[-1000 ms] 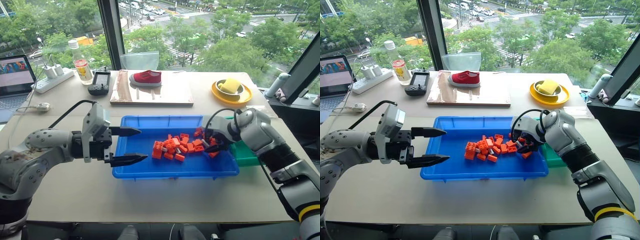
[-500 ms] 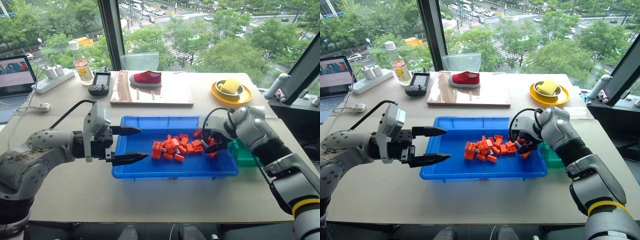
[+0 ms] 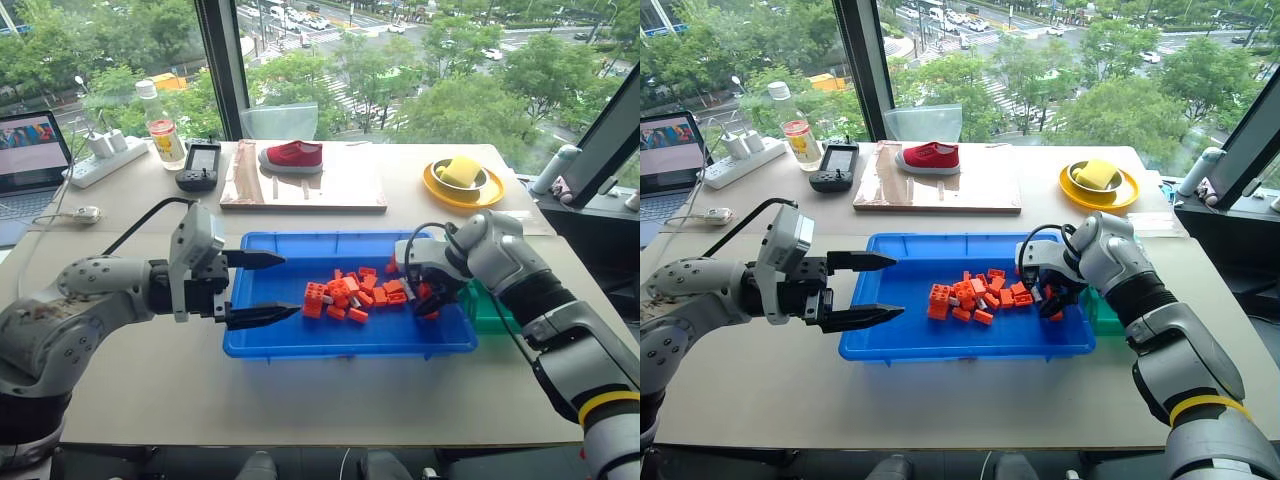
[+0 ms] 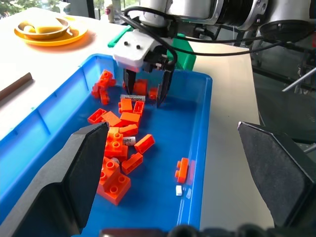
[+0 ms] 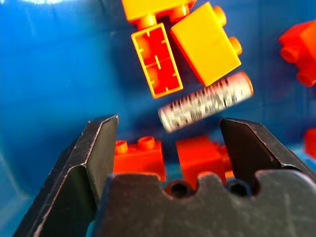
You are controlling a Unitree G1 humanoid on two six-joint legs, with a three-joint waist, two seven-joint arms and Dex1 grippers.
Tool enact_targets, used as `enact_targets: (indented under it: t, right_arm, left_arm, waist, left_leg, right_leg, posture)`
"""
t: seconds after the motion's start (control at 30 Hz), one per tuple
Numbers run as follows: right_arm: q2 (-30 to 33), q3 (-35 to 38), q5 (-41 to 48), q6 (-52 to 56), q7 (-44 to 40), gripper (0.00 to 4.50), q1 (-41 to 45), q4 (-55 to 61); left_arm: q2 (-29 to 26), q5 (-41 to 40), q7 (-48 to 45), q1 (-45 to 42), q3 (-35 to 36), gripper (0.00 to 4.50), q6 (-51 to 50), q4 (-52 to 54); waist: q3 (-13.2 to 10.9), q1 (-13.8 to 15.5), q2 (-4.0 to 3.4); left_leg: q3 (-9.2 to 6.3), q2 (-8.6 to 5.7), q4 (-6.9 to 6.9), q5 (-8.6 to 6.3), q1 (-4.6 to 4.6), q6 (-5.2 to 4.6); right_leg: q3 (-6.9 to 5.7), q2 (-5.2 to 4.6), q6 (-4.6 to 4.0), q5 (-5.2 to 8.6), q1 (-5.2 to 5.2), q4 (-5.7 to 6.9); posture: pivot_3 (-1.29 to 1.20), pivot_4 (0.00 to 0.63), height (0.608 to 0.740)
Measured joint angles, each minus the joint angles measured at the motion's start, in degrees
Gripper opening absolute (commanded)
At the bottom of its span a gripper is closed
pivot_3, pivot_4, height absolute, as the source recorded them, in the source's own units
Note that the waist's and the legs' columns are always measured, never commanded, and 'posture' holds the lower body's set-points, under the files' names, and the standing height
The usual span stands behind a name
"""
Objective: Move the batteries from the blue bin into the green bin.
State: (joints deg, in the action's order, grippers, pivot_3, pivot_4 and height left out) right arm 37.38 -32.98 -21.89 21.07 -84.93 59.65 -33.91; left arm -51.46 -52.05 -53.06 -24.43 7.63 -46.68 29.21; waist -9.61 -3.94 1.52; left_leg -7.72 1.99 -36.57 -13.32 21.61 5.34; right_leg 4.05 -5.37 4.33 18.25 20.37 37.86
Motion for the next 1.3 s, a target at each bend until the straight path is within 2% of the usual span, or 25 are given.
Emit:
enact_targets:
  t: [0.33, 0.8, 0.9, 1.17, 1.2, 1.3]
  right_arm:
    - [-4.8, 0.8, -1.5, -0.8, 2.0, 3.8, 4.5, -9.6]
    - [-7.5, 2.8, -1.7, -0.8, 4.5, 3.8, 6.0, -13.5]
    - [-7.6, 3.0, -1.6, -0.8, 4.4, 3.11, 5.9, -13.4]
    - [-7.8, 3.1, -1.6, -1.7, 4.1, 0.45, 5.5, -12.9]
    - [-7.9, 3.1, -1.6, -1.8, 4.2, 0.26, 5.5, -12.8]
    - [-7.9, 3.1, -1.6, -1.9, 4.3, 0.26, 5.5, -12.8]
  left_arm:
    - [0.4, 0.0, 0.3, 0.0, -0.1, 4.5, 0.0, 0.0]
    - [0.6, 0.2, 0.4, -0.1, -0.8, 4.5, 0.0, -0.1]
    - [0.6, 0.3, 0.4, 0.0, -0.8, 4.5, 0.0, -0.1]
    - [0.6, 0.3, 0.4, 0.0, -0.8, 4.5, 0.0, -0.1]
    - [0.6, 0.3, 0.5, 0.0, -0.8, 4.5, 0.0, -0.1]
    - [0.6, 0.3, 0.5, 0.0, -0.8, 4.5, 0.0, -0.1]
  waist:
    - [0.0, -0.2, 0.04]
    - [0.0, -0.2, 0.04]
    - [0.0, -0.2, 0.04]
    - [0.0, -0.1, 0.04]
    - [0.0, -0.1, 0.04]
    - [0.0, -0.1, 0.04]
  left_leg:
    - [0.0, 0.02, 0.15, 0.0, -0.15, 0.01]
    - [0.01, 0.03, 0.26, 0.01, -0.22, 0.01]
    - [0.01, 0.03, 0.28, 0.01, -0.23, 0.01]
    - [0.01, 0.03, 0.28, 0.01, -0.24, 0.01]
    - [0.01, 0.03, 0.29, 0.01, -0.25, 0.01]
    - [0.01, 0.03, 0.29, 0.01, -0.25, 0.01]
  right_leg:
    - [0.01, 0.02, 0.0, 0.0, -0.04, -0.01]
    - [0.02, 0.02, 0.0, 0.0, -0.04, -0.02]
    - [0.02, 0.02, 0.0, 0.0, -0.05, -0.03]
    - [0.01, 0.02, 0.0, 0.0, -0.09, -0.11]
    - [0.01, 0.02, 0.0, 0.0, -0.1, -0.11]
    - [0.01, 0.03, 0.0, 0.0, -0.1, -0.12]
  posture:
    - [0.0, 0.15, 0.74]
    - [0.0, 0.15, 0.74]
    - [0.0, 0.15, 0.74]
    - [0.0, 0.15, 0.74]
    - [0.0, 0.15, 0.74]
    - [0.0, 0.15, 0.74]
